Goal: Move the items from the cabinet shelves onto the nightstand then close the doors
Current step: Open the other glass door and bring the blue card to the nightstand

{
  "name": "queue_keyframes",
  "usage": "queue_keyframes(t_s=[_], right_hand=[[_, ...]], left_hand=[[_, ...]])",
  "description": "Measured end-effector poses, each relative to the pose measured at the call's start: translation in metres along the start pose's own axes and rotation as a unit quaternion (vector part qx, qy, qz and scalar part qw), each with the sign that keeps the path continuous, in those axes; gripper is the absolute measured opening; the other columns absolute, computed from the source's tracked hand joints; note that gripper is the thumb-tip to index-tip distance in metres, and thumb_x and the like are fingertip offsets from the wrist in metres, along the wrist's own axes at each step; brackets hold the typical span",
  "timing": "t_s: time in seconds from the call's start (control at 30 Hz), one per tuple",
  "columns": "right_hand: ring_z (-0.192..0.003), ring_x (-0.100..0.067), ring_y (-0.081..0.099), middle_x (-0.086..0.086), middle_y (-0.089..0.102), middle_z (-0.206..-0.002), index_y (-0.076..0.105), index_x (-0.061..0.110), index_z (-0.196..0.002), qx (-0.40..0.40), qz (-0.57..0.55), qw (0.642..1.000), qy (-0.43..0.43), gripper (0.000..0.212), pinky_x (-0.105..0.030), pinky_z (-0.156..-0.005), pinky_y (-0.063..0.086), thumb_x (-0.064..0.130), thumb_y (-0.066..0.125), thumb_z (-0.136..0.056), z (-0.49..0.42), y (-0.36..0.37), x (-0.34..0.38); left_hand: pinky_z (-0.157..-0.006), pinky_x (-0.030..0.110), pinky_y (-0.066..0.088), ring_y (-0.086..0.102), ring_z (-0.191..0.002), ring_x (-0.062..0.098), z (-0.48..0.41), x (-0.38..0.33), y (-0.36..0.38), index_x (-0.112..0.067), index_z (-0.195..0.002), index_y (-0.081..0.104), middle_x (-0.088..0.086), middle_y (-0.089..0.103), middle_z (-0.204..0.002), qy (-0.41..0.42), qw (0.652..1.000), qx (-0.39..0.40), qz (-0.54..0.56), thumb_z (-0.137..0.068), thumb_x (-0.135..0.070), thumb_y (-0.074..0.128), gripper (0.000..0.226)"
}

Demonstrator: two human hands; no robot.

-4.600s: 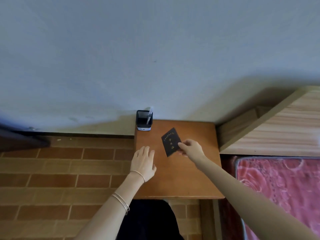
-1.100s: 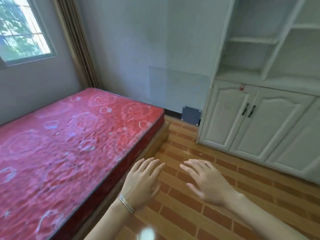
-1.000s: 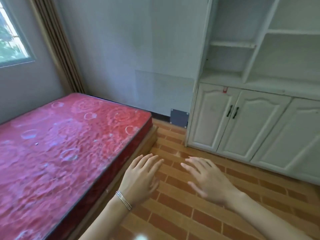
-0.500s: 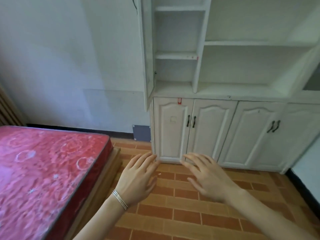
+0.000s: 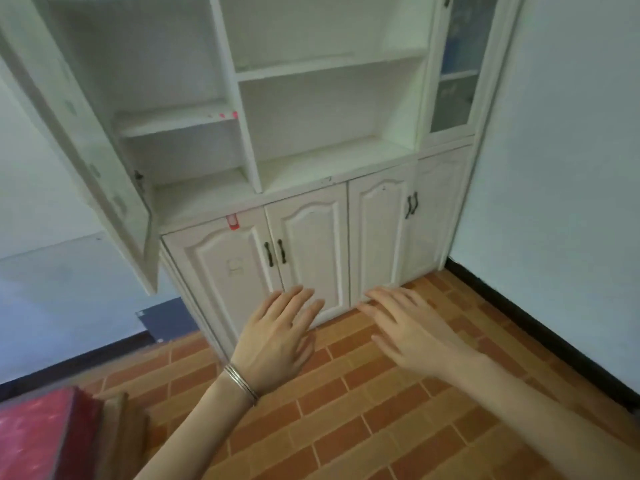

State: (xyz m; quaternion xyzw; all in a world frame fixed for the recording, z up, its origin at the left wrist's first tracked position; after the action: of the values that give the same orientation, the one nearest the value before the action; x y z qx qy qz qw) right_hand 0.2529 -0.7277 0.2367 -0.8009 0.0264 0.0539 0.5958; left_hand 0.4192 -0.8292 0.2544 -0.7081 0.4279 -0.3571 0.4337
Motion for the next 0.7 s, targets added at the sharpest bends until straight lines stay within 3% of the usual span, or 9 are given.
queue_keyframes(t_s=[0.23, 0.57, 0.7], right_hand=[[-0.123, -0.021, 0.046, -0.005, 0.051, -0.133, 0.046, 0.018, -0.132, 0.033, 0.013, 0.994, 0.099, 0.049, -0.041, -0.103, 0.039, 0.04, 0.036, -0.089, 0.026, 0.016, -0.104], [-0.122, -0.023, 0.046, -0.005, 0.05, -0.132, 0.045, 0.017, -0.132, 0.045, 0.056, 0.991, 0.114, 0.048, -0.041, -0.101, 0.038, 0.037, 0.035, -0.09, 0.025, 0.027, -0.312], [-0.119, -0.024, 0.048, -0.008, 0.053, -0.129, 0.05, 0.014, -0.129, 0.008, 0.057, 0.993, 0.101, 0.045, -0.042, -0.098, 0.042, 0.031, 0.039, -0.089, 0.005, 0.019, -0.383]], left_hand=[[-0.102, 0.043, 0.039, 0.047, -0.124, 0.025, -0.117, -0.039, 0.055, -0.016, -0.13, 0.05, 0.006, 0.054, -0.131, 0.099, 0.993, -0.018, 0.059, -0.089, -0.035, 0.046, 0.046], [-0.1, 0.041, 0.041, 0.051, -0.12, 0.025, -0.311, -0.118, 0.117, -0.016, -0.127, 0.052, 0.006, 0.058, -0.125, 0.104, 0.99, -0.038, 0.091, -0.087, -0.037, 0.043, 0.046], [-0.1, 0.041, 0.039, 0.05, -0.121, 0.024, -0.377, -0.125, 0.129, -0.017, -0.127, 0.052, 0.005, 0.058, -0.127, 0.081, 0.991, -0.052, 0.088, -0.086, -0.038, 0.044, 0.047]])
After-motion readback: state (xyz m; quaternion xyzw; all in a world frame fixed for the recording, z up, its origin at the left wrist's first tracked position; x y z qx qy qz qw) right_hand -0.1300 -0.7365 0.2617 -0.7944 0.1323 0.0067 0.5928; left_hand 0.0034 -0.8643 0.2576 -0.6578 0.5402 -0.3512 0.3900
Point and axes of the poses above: each hand's wrist, its own z-axis away from the middle knuckle, its own y-axis out of the palm, x = y × z, the point moved 5 cm from there along -z, towards the middle knuckle
